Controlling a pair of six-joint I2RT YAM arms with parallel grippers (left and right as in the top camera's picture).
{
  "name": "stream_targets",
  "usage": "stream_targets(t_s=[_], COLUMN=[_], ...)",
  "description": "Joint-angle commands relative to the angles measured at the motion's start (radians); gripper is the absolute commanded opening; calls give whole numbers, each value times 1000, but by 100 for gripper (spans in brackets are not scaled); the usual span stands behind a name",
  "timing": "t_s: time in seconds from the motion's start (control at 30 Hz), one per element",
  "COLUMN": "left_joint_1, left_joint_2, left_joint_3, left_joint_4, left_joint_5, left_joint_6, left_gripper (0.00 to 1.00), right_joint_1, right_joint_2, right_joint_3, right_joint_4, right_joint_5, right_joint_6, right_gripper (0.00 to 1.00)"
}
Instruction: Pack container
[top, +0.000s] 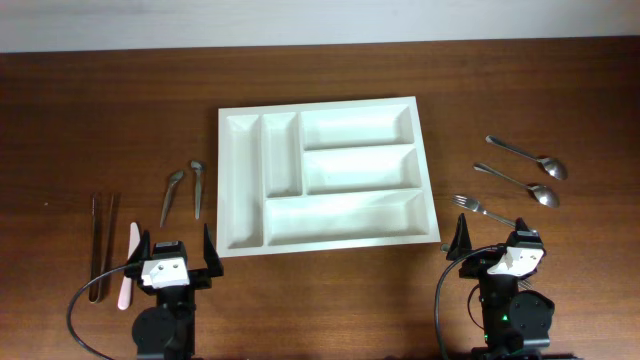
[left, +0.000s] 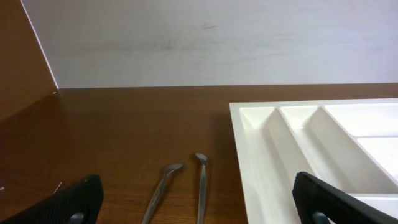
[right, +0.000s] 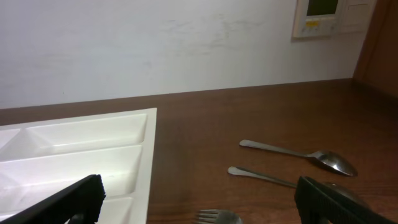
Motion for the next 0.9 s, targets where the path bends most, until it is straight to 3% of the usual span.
stream_targets(t_s=[0.0, 0.87], left_joint_1=[6, 6], left_joint_2=[-8, -8], left_joint_3=[-2, -3], left_joint_4=[-4, -4], left_joint_5=[0, 0], left_joint_6=[12, 12], left_gripper=[99, 99], right_joint_1=[-5, -5], right_joint_2=[-8, -8], right_joint_3=[-5, -5], right_joint_4=[-8, 0], right_joint_5=[16, 69], right_joint_6=[-8, -10], right_gripper=[99, 99])
